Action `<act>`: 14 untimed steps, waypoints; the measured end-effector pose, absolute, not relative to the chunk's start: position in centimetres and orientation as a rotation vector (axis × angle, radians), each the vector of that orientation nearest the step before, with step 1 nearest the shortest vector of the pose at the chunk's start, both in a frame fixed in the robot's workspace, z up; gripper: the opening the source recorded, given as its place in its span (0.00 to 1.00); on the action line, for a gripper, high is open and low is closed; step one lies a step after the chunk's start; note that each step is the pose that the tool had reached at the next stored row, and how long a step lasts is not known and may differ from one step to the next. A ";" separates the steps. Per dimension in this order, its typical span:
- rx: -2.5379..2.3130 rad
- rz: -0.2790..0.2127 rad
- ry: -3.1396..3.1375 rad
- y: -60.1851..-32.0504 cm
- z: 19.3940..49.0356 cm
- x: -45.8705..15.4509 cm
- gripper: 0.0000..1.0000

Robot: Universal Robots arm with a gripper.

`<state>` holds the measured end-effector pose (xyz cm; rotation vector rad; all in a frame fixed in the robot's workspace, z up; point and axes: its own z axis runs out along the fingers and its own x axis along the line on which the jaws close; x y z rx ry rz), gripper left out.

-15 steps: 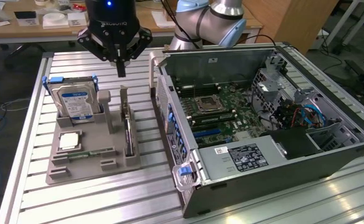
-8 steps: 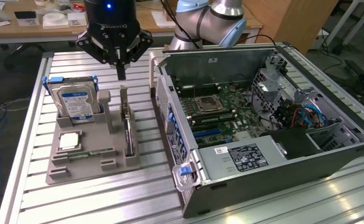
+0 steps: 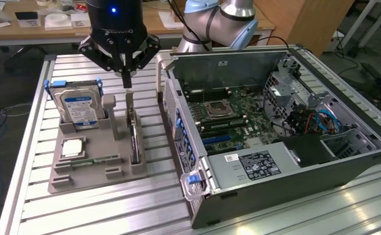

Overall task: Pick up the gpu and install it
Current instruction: 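Reach for the gpu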

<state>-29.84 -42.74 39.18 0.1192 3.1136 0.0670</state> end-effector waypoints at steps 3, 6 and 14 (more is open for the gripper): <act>0.119 0.067 3.114 -43.1 39.2 -29.9 0.11; 0.119 0.066 3.114 -43.6 39.2 -29.9 0.11; 0.119 0.066 3.114 -44.2 39.1 -30.0 0.11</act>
